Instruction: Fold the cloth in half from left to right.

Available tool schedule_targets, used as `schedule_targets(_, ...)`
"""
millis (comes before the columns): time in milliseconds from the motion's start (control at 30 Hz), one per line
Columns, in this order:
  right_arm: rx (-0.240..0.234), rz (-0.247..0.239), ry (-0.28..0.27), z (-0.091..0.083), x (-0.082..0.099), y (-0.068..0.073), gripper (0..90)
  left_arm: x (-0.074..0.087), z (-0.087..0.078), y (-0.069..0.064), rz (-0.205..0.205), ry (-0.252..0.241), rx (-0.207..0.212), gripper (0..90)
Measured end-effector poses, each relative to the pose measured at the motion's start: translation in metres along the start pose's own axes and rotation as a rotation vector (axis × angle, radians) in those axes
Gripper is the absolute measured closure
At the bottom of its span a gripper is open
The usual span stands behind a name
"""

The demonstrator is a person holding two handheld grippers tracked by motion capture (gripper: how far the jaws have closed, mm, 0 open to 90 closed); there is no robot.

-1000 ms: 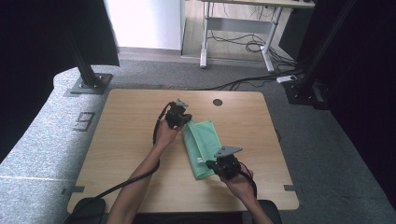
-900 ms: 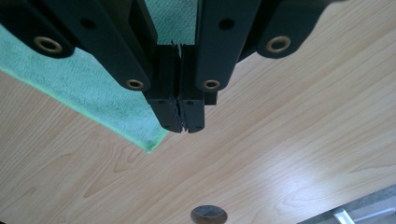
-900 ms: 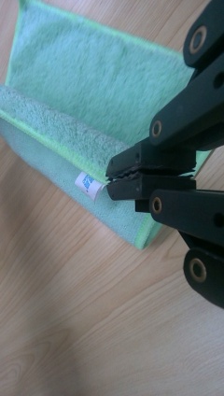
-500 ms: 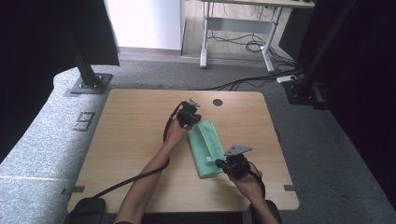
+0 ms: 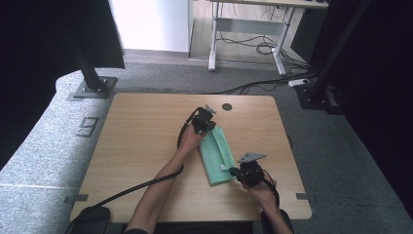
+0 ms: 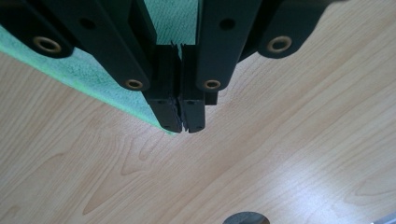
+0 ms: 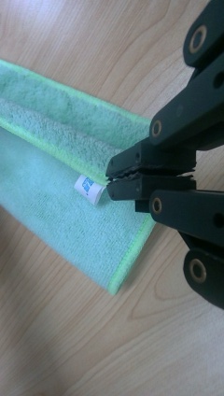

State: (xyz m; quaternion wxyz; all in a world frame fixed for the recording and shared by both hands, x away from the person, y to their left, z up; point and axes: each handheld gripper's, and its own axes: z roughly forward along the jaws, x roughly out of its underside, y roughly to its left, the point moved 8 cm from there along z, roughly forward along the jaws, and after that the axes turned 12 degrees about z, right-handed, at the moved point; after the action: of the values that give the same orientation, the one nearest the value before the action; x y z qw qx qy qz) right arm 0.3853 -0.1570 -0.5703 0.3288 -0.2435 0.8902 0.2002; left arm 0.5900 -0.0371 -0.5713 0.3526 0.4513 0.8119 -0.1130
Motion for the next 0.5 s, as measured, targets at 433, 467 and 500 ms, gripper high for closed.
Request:
schedule_targets(433, 0.059, 0.023, -0.043, -0.004, -0.004, -0.014, 67.4, -0.013, -0.003, -0.006, 0.009, -0.073, -0.006, 41.8)
schedule_targets(467, 0.067, 0.031, -0.059, -0.006, -0.006, -0.016, 63.2, -0.015, -0.006, -0.006, 0.017, -0.074, -0.012, 38.8)
schedule_targets(500, 0.076, 0.035, -0.074, -0.008, -0.009, -0.019, 58.9, -0.016, -0.008, -0.006, 0.028, -0.071, -0.021, 37.8)
